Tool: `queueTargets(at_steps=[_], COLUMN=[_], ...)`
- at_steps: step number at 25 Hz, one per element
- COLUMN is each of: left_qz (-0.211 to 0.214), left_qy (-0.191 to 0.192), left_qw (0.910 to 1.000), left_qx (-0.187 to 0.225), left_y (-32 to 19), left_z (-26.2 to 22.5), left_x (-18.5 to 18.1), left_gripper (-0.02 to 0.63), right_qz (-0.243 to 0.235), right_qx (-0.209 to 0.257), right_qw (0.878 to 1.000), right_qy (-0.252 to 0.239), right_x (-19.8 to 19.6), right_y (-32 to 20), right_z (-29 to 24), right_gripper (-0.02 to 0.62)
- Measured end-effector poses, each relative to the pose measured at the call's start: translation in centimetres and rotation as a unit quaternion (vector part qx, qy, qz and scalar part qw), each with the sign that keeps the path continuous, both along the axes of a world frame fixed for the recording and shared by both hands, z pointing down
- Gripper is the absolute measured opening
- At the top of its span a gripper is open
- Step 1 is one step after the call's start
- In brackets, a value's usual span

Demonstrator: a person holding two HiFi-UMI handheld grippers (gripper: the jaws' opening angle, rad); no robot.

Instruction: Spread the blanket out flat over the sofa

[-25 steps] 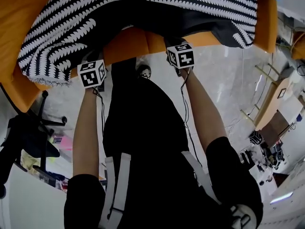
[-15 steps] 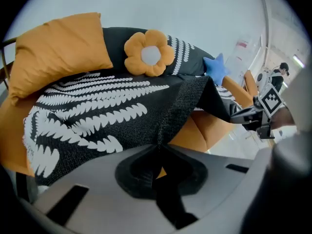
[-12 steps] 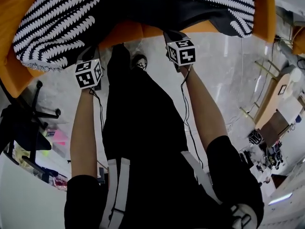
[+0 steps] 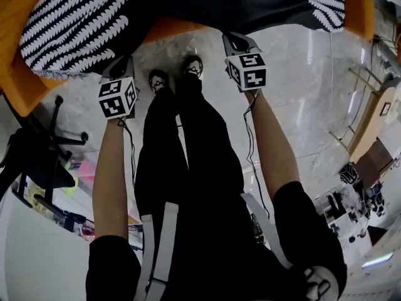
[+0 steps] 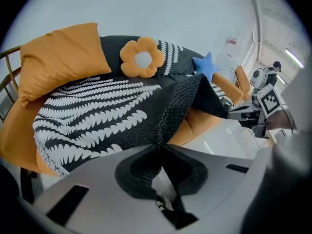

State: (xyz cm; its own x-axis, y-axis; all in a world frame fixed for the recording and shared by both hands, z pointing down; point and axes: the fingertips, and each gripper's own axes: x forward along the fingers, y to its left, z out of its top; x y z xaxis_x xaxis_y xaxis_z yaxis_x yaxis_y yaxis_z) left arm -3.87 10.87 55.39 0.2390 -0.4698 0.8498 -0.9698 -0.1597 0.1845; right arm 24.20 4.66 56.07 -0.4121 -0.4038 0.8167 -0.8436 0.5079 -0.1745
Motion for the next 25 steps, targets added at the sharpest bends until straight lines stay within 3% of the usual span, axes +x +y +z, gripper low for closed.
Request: queueTargets(at_steps=[15,25], left_qz=[0.041,-0.01], left_qy=[0.017,0.006], left_qw=[0.999,0.9999], left_qx=[-0.003,-0.008], left_y=[5.1,7.2], left_z=[0.1,1.8], left_x=[-0.2,-0.5], left_gripper=[0.043,0.043], right_qz=[0.084,0.031], right_qx=[0.027,0.033], right_qw=[0.996,0.997], right_qy=[0.034,0.063], right_x=[4.8,7.9], right_y=[4.9,5.3], right_z=[-1.7,-0.1], right_gripper=[0.017,0.017])
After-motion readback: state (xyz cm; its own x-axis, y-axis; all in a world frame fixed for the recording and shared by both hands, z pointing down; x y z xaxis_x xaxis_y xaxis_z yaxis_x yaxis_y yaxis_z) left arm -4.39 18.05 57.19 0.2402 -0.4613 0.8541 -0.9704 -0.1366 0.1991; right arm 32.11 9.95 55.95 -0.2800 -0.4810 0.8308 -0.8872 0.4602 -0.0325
